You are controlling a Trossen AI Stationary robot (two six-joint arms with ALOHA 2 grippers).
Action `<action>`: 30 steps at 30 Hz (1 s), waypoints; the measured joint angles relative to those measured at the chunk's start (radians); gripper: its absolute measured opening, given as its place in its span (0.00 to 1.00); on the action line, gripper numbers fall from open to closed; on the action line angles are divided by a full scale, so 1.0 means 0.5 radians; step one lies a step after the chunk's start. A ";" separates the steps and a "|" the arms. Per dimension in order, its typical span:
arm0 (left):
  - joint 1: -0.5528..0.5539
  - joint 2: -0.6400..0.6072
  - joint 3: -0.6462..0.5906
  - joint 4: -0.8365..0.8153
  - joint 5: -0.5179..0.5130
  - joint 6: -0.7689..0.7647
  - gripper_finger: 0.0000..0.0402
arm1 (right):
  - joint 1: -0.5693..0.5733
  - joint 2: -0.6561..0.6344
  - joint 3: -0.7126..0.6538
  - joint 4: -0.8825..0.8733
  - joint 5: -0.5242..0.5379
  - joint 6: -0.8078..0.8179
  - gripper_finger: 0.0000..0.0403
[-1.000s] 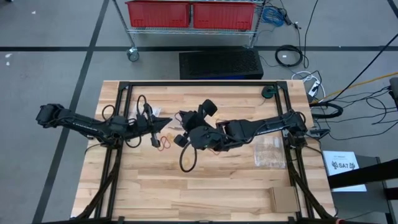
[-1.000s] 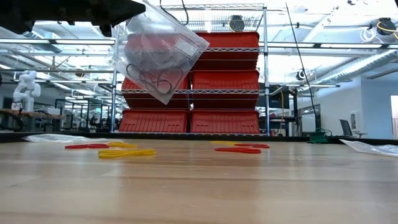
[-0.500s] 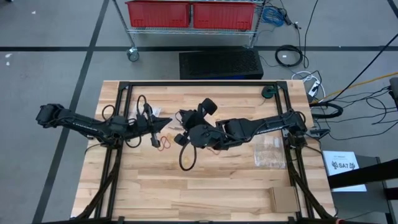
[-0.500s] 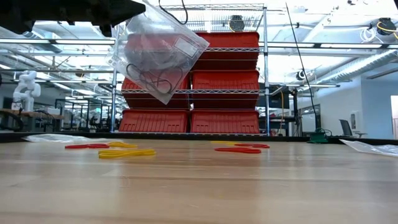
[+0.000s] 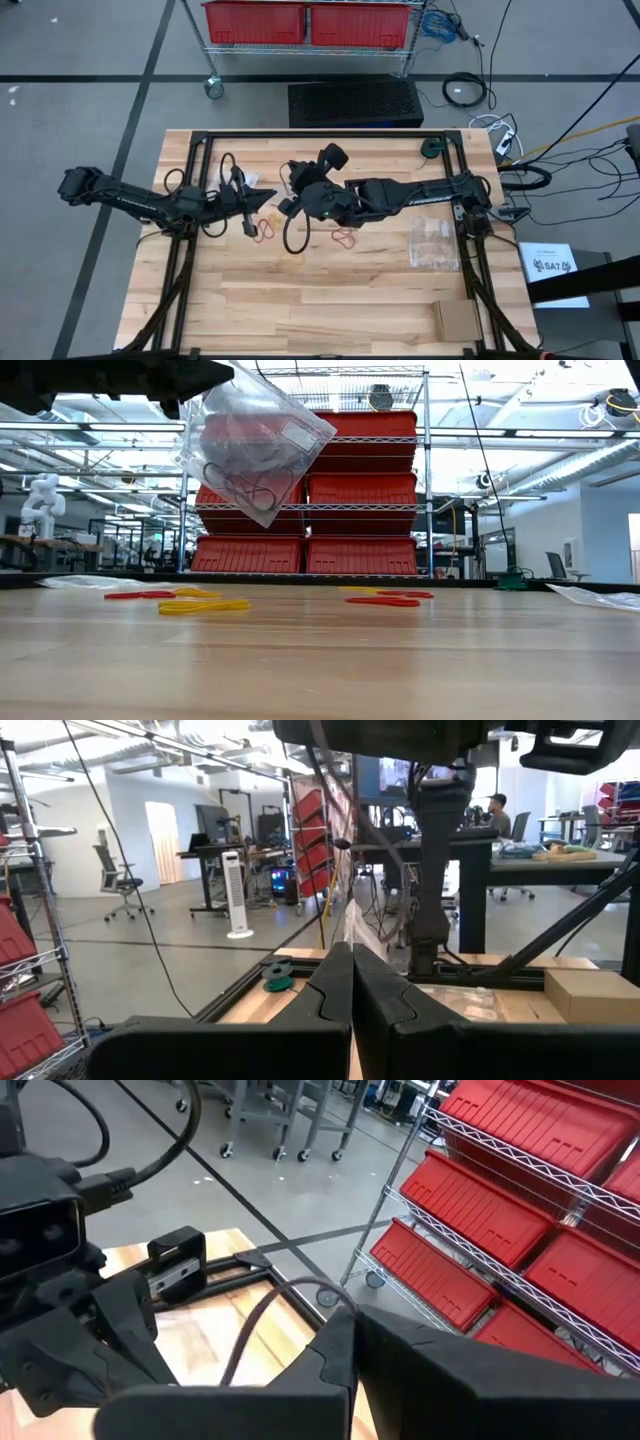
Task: Sort rubber bands
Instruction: Put the rubber band into the zip bag
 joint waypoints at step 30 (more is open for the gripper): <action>0.000 0.000 -0.001 -0.001 0.000 0.000 0.00 | 0.062 -0.001 0.000 -0.210 -0.103 0.126 0.00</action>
